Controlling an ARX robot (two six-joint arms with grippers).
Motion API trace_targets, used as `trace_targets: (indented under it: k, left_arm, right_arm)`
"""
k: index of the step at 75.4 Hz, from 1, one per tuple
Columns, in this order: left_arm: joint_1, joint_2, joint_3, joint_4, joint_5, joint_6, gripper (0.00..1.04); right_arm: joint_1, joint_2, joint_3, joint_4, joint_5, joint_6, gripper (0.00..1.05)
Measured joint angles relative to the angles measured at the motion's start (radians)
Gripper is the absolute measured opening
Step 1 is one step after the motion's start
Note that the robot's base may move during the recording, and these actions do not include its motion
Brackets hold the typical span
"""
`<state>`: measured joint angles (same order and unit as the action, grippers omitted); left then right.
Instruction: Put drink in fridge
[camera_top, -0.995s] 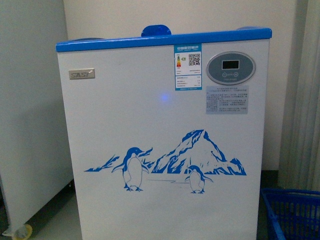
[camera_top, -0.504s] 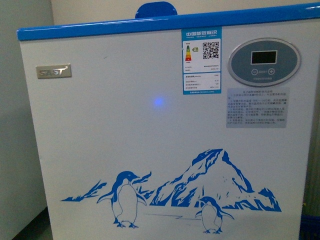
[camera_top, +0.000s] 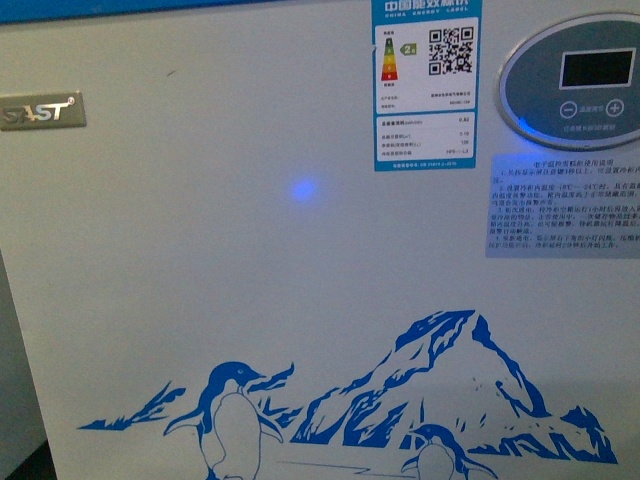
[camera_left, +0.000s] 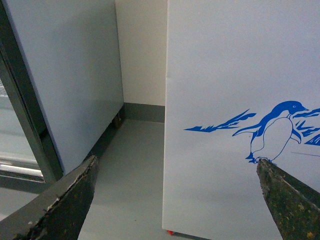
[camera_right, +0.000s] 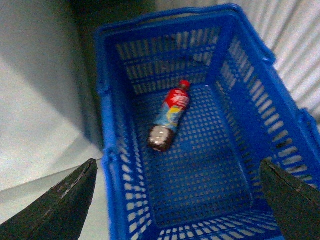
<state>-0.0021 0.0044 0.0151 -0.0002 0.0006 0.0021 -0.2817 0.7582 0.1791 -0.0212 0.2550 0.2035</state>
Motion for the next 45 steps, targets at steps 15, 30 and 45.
trace_targets:
  k: [15,30,45]
  left_arm:
    - [0.000,0.000,0.000,0.000,-0.001,0.000,0.97]
    - [0.000,0.000,0.000,0.000,0.000,0.000,0.97]
    - [0.000,0.000,0.000,0.000,0.000,0.000,0.97]
  right_arm:
    - [-0.117,0.752,0.183,0.445,0.065,0.092,0.97]
    - [-0.087,1.181,0.370,0.451,0.130,0.269,0.97]
    - [-0.011,1.445,0.591,0.426,0.168,0.365,0.97]
